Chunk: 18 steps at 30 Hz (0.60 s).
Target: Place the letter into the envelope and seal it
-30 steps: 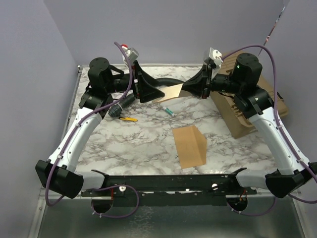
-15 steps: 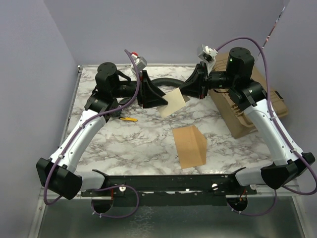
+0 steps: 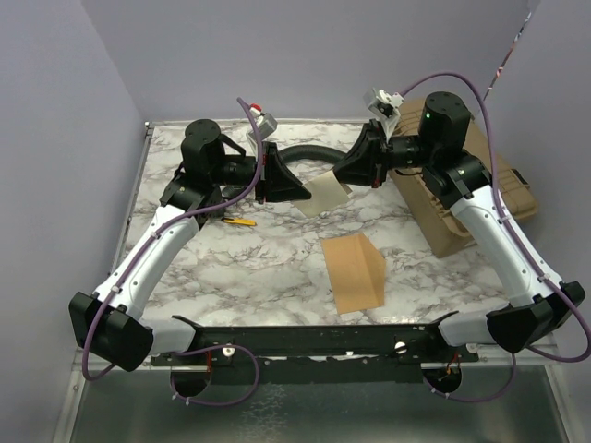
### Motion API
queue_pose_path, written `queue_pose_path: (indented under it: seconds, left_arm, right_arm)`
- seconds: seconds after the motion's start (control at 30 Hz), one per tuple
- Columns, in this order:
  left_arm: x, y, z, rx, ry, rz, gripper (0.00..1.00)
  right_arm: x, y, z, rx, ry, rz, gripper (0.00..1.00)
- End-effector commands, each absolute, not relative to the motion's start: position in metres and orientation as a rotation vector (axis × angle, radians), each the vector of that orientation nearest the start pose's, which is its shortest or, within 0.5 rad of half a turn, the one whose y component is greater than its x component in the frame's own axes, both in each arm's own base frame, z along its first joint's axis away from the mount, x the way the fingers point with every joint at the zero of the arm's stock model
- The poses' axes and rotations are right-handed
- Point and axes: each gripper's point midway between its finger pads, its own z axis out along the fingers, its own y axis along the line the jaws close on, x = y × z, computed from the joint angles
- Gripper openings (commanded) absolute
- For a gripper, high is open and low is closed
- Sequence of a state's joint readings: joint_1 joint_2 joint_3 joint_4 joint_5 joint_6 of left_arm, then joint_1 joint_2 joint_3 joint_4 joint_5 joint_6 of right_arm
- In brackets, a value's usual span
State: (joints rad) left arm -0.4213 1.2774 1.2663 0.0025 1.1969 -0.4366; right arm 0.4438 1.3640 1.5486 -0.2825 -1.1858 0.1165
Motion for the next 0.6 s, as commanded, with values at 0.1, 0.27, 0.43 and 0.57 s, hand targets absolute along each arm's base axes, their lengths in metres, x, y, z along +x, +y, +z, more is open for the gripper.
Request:
queue_pose_path:
  seconds: [0.1, 0.27, 0.43, 0.57]
  left_arm:
    - [0.204, -0.278, 0.392, 1.055, 1.432, -1.501, 0.00]
    - [0.205, -0.276, 0.398, 1.037, 1.419, -1.472, 0.00]
    - [0.205, -0.276, 0.407, 1.032, 1.399, -1.457, 0.00]
    - [0.216, -0.276, 0.420, 0.962, 1.401, -1.406, 0.00]
  right_arm:
    - [0.225, 0.283, 0.433, -1.129, 1.358, 1.314, 0.02]
    - [0.249, 0.270, 0.436, -0.965, 1.421, 1.103, 0.30]
    - [0.264, 0.248, 0.445, -0.803, 1.455, 0.931, 0.58]
    - [0.290, 0.217, 0.465, -0.507, 1.493, 0.787, 0.64]
